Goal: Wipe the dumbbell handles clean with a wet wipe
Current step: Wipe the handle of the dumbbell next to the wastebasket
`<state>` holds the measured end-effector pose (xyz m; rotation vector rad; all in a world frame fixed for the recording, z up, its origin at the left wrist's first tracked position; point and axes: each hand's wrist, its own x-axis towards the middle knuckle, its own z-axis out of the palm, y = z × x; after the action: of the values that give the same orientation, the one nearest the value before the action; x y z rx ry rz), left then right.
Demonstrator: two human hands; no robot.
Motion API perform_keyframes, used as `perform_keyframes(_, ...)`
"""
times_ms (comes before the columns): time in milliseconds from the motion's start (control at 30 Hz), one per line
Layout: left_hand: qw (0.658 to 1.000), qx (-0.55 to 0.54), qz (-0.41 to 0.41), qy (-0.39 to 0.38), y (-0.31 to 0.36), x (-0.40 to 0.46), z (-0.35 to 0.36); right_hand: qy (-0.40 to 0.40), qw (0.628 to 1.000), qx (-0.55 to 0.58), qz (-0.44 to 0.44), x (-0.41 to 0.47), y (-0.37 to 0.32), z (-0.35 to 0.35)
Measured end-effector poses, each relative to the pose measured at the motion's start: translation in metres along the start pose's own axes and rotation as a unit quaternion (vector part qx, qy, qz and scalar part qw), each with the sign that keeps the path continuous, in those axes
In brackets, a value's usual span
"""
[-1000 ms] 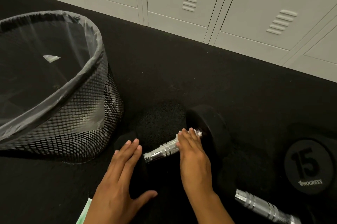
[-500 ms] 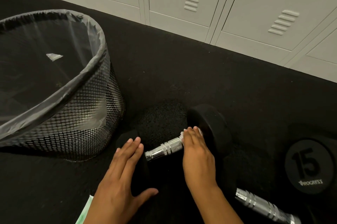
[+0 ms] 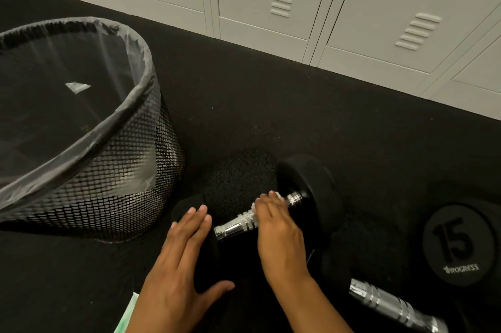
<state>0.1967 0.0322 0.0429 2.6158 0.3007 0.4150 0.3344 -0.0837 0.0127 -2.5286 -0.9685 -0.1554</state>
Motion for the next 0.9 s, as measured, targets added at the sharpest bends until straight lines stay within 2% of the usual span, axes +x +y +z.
perform_keyframes(100, 1.000, 0.005, -0.005, 0.005, 0.000, 0.001, -0.001, -0.020, 0.998, 0.051, -0.027, -0.012, 0.007, -0.001)
perform_keyframes(167, 0.999, 0.008, -0.007, 0.034, 0.010, 0.005, -0.002, -0.056, 0.991, 0.121, -0.010, -0.011, 0.011, -0.007)
perform_keyframes(300, 0.996, -0.020, 0.009, 0.088, 0.059, 0.025, 0.018, -0.133, 0.933, 0.322, 0.088, -0.004, 0.014, -0.034)
perform_keyframes(367, 0.999, 0.011, -0.012, 0.051, 0.078, 0.038, 0.036, -0.126, 0.901, 0.387, 0.152, -0.002, 0.016, -0.044)
perform_keyframes(433, 0.996, 0.075, -0.043, -0.009, 0.084, 0.051, 0.054, -0.091, 0.888, 0.407, 0.195, 0.001, 0.016, -0.051)
perform_keyframes(500, 0.986, 0.137, -0.068, -0.070, 0.081, 0.064, 0.066, -0.050, 0.892, 0.402, 0.199, 0.000, 0.013, -0.061)
perform_keyframes(567, 0.974, 0.167, -0.093, -0.119, 0.076, 0.072, 0.070, 0.016, 0.920, 0.355, 0.166, -0.003, 0.013, -0.072)
perform_keyframes(633, 0.979, 0.152, -0.097, -0.091, 0.069, 0.075, 0.078, 0.094, 0.953, 0.264, 0.113, -0.004, 0.018, -0.081)
perform_keyframes(700, 0.988, 0.115, -0.088, -0.048, 0.064, 0.077, 0.087, 0.127, 0.975, 0.170, 0.073, 0.001, 0.027, -0.084)
perform_keyframes(800, 0.990, 0.112, -0.090, -0.006, 0.063, 0.081, 0.094, 0.054, 0.994, 0.073, 0.057, 0.016, 0.041, -0.078)
perform_keyframes(900, 0.991, 0.082, -0.103, 0.007, 0.063, 0.082, 0.099, -0.039, 0.996, 0.064, 0.051, 0.025, 0.050, -0.069)
